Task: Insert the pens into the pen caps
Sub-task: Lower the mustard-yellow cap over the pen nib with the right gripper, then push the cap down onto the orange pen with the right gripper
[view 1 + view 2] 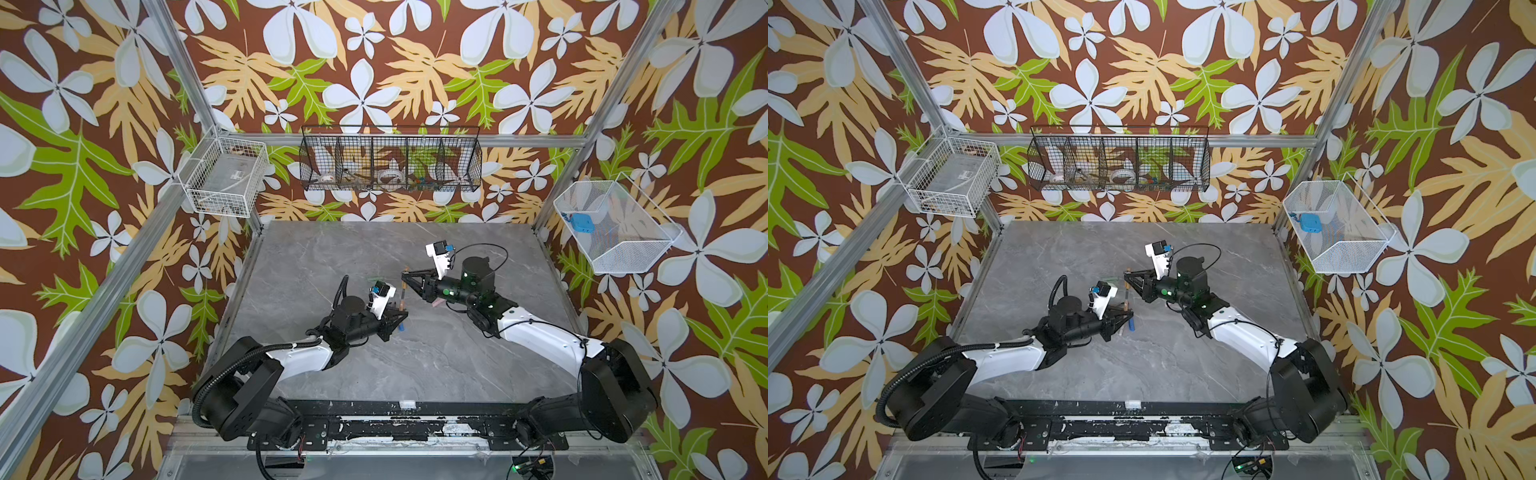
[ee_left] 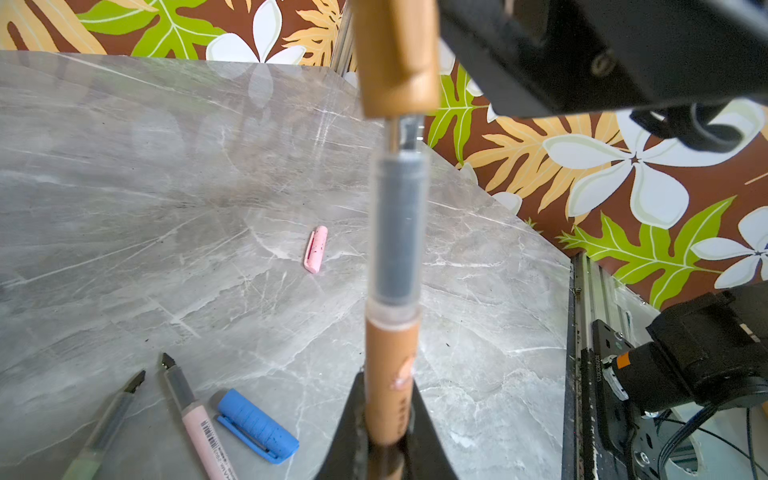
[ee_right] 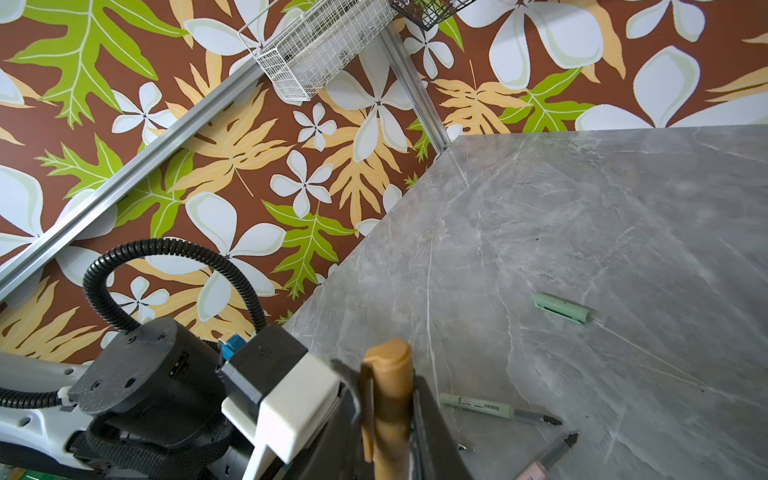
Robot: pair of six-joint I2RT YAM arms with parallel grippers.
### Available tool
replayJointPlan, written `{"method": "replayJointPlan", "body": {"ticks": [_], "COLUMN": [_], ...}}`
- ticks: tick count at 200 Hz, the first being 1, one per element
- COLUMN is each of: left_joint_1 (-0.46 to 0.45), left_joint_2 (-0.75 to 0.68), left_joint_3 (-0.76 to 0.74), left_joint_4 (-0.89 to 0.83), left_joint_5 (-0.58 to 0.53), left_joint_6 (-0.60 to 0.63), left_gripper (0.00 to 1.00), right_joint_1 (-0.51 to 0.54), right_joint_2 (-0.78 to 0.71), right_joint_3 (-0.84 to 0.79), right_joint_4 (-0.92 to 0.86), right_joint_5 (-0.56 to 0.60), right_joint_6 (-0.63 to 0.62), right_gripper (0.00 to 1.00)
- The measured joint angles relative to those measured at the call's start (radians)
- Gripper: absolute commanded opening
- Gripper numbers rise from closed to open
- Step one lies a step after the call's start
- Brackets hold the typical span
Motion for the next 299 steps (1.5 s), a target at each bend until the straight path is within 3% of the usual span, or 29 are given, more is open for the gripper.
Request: {"method": "replayJointPlan", "body": {"ticks": [101,156,170,191,206,252,299], "left_joint_1": [0.000,0.000,0.000,0.000,0.000,0.000,0.000], "left_joint_2": [0.000,0.000,0.000,0.000,-0.002,-0.010,-0.023], "left_joint_3": [0.000,0.000,0.000,0.000,0.000,0.000,0.000], "left_joint_4": [-0.007,-0.008,-0.009,-0.008,-0.008,-0.010,-0.011], "left_joint_5": [-0.004,-0.018,-0.018,-0.020,-0.026,-0.030,-0.044], "left_joint_6": [-0.003,-0.003,-0.003,-0.003,-0.002,0.001,0.005], "left_gripper": [0.00,0.00,0.00,0.00,0.00,0.00,0.00], "right_joint_1": [0.005,0.013,0.016,0.020,0.021,0.021,0.020], "right_joint_2": [0.004,-0.006,-0.015,-0.024,-0.031,-0.056,-0.009], "right_joint_3": [-0.037,-0.016,-0.005,0.005,0.005,-0.015,0.072], "right_joint_4": [0.047,-0.057,-0.099,-0.152,-0.176,-0.185,-0.209], "right_joint_5": [-0.010,-0.006,0.001,0.014,0.011,0.000,-0.004], "right_joint_6": [0.034,-0.035,-0.064,-0.098,-0.120,-0.119,-0.120], "right_gripper": [0.20,0.21,0.27,0.51,0.59,0.61,0.60]}}
